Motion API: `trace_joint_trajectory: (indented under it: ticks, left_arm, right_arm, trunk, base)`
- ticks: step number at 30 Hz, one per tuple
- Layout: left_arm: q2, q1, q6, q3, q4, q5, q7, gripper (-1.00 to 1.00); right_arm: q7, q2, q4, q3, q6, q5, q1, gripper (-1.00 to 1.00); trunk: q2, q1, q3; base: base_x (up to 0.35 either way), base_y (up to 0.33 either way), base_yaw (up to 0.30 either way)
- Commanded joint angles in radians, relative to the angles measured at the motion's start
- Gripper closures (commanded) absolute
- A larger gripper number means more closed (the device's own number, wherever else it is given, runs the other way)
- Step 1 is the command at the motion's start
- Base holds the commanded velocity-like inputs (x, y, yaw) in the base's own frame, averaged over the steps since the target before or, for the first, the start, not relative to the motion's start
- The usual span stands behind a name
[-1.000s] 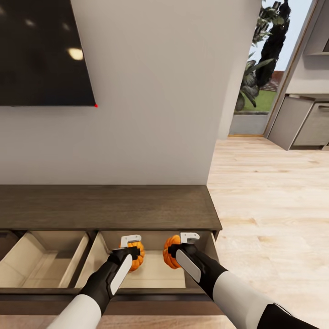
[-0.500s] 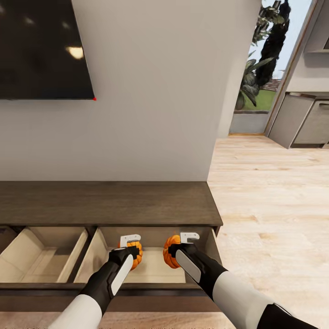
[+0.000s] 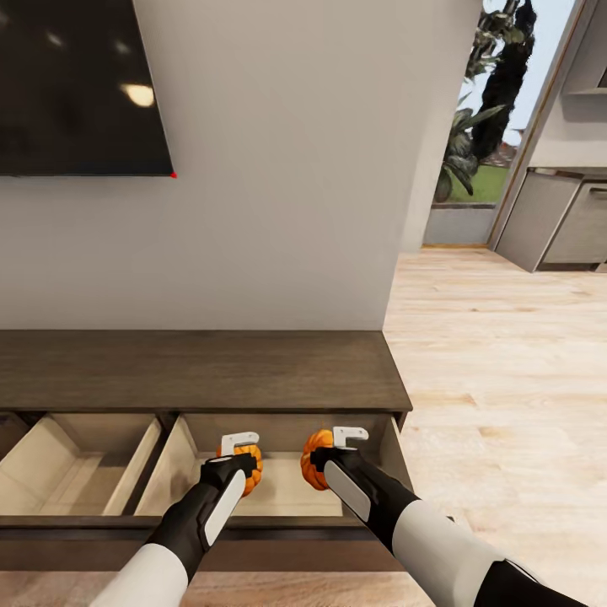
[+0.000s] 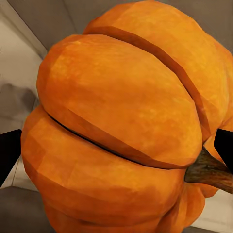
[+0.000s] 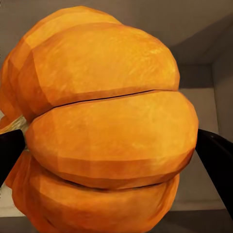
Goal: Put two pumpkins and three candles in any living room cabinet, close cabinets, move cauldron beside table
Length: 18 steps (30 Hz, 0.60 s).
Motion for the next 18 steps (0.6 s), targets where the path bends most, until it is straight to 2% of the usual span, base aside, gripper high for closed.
trace_joint_trajectory:
  ticks: [1, 4, 18]
  left_arm:
    - [0.001, -0.001, 0.002, -0.004, -0.001, 0.010, 0.010, 1.00]
    - [0.000, -0.001, 0.002, -0.004, -0.001, 0.010, 0.010, 1.00]
    - [0.001, -0.001, 0.002, -0.003, -0.001, 0.011, 0.010, 1.00]
  right_arm:
    - [-0.007, -0.001, -0.001, 0.006, 0.003, -0.005, -0.001, 1.00]
    - [-0.007, 0.000, -0.001, 0.006, 0.002, -0.005, -0.001, 1.00]
    - [-0.007, 0.001, 0.047, 0.007, -0.113, -0.006, -0.001, 1.00]
  trunk:
    - [-0.007, 0.004, -0.004]
    - [-0.028, 0.015, -0.013]
    - [-0.028, 0.015, -0.013]
  base:
    - [0.000, 0.000, 0.000]
    - [0.000, 0.000, 0.000]
    - [0.000, 0.000, 0.000]
